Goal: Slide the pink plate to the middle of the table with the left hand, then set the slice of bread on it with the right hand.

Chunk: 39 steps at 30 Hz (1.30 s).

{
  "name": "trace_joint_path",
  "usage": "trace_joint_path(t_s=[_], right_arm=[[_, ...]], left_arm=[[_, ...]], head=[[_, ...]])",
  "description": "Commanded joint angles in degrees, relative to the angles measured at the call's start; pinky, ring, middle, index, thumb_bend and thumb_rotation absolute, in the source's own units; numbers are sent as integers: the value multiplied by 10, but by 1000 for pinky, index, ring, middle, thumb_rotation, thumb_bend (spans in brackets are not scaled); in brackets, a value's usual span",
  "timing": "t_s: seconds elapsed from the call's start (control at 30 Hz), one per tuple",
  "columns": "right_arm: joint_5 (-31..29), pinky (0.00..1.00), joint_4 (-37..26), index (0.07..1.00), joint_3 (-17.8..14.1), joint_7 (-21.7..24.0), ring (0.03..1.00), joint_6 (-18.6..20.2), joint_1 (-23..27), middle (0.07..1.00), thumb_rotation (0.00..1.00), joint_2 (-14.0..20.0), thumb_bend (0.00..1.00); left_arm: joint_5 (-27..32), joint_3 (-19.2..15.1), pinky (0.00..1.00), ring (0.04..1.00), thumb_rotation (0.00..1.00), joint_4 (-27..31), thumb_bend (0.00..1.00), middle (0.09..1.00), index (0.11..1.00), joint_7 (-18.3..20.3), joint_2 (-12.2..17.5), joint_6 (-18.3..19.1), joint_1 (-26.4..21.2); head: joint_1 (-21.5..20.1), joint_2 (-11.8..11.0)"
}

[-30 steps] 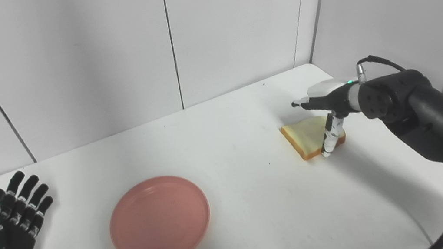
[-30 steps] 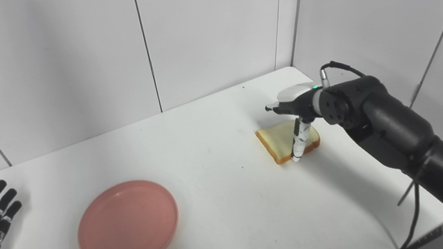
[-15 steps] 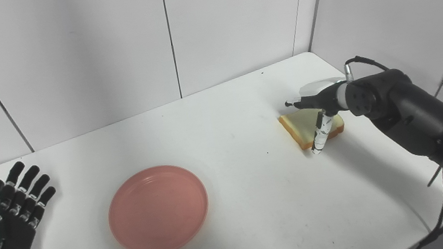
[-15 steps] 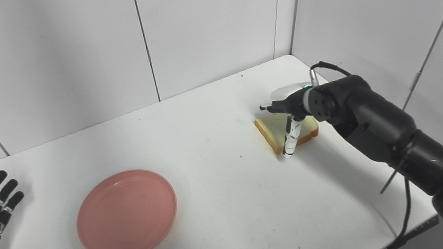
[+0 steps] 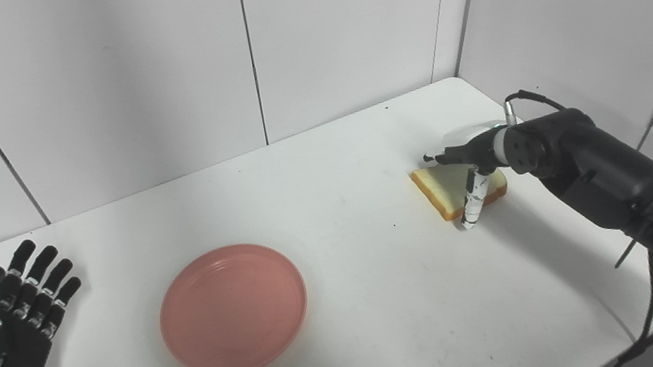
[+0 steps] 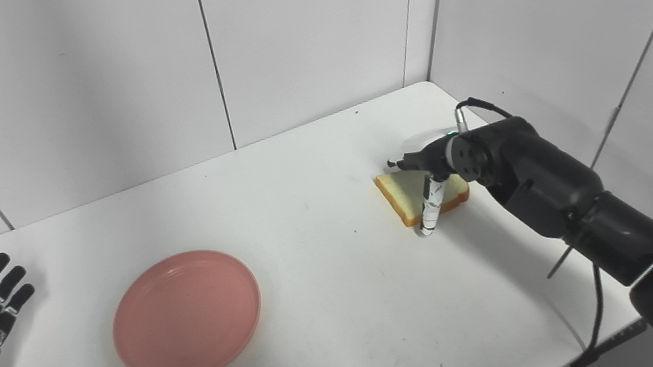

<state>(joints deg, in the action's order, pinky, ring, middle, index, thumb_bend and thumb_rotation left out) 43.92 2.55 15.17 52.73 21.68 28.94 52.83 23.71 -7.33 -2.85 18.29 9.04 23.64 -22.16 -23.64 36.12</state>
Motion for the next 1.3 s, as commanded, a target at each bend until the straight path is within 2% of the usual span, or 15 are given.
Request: trace_joint_path(t_s=[0.0, 0.2, 0.3, 0.43, 0.57, 0.67, 0.7, 0.73, 0.77, 0.83, 0.93, 1.03, 1.13, 1.2, 1.27], right_arm=[[14, 999, 4, 1000, -1, -29, 1000, -26, 35, 1000, 245, 17, 1000], [22, 877, 20, 1000, 12, -39, 986, -43, 47, 1000, 224, 27, 1000], [34, 736, 19, 1000, 15, -49, 924, -59, 48, 1000, 255, 35, 1000], [36, 867, 44, 1000, 12, -67, 986, -74, 52, 1000, 291, 39, 1000], [28, 916, 64, 1000, 8, -75, 999, -75, 58, 1000, 300, 38, 1000], [30, 876, 61, 1000, 14, -78, 984, -86, 55, 1000, 322, 40, 1000], [33, 831, 59, 999, 17, -80, 964, -92, 54, 1000, 328, 40, 1000], [33, 726, 55, 994, 17, -80, 916, -92, 51, 1000, 320, 39, 1000], [26, 714, 51, 993, 13, -78, 911, -91, 47, 1000, 318, 38, 1000], [17, 839, 41, 998, 9, -56, 969, -74, 46, 1000, 301, 35, 1000], [8, 975, 38, 1000, 4, -38, 998, -49, 45, 1000, 242, 28, 1000], [6, 950, 41, 1000, 4, -31, 1000, -34, 46, 1000, 208, 23, 1000], [7, 922, 43, 1000, 11, -34, 1000, -43, 43, 1000, 200, 22, 1000], [10, 979, 38, 1000, 15, -30, 1000, -40, 41, 1000, 199, 21, 1000], [14, 942, 28, 1000, 16, -27, 997, -33, 38, 1000, 183, 19, 1000]], left_arm=[[6, -2, 967, 969, 1000, 22, 430, 981, 980, -2, 8, -2, -14], [11, -3, 966, 970, 1000, 26, 429, 985, 986, 1, 10, 2, -13], [12, -4, 964, 969, 1000, 26, 426, 985, 984, 2, 10, 2, -12], [9, -3, 965, 965, 1000, 28, 427, 983, 984, 1, 10, 0, -10], [11, -2, 966, 969, 1000, 29, 426, 988, 989, 3, 10, 2, -10], [13, -3, 968, 971, 1000, 29, 426, 990, 991, 3, 10, 4, -10], [12, -3, 965, 970, 1000, 30, 426, 988, 989, 2, 10, 4, -10], [12, -3, 958, 965, 1000, 31, 427, 984, 984, 1, 10, 6, -10], [11, -3, 957, 965, 1000, 32, 427, 984, 983, 0, 10, 6, -10], [10, -4, 955, 962, 1000, 34, 427, 981, 980, -2, 9, 8, -9], [12, -4, 959, 966, 1000, 33, 429, 987, 987, 2, 10, 9, -9], [13, -5, 948, 959, 1000, 35, 430, 980, 978, 1, 10, 12, -9], [12, -5, 958, 963, 1000, 38, 429, 981, 980, 1, 9, 13, -8], [12, -5, 963, 965, 1000, 40, 429, 983, 983, 0, 9, 16, -8], [13, -5, 968, 968, 1000, 40, 431, 986, 987, 1, 9, 17, -8]], head=[[1, 1], [2, 3], [3, 3], [2, 5], [3, 6], [3, 6], [3, 7], [3, 7], [3, 8], [3, 8], [4, 8], [4, 8], [6, 8], [5, 8], [5, 8]])
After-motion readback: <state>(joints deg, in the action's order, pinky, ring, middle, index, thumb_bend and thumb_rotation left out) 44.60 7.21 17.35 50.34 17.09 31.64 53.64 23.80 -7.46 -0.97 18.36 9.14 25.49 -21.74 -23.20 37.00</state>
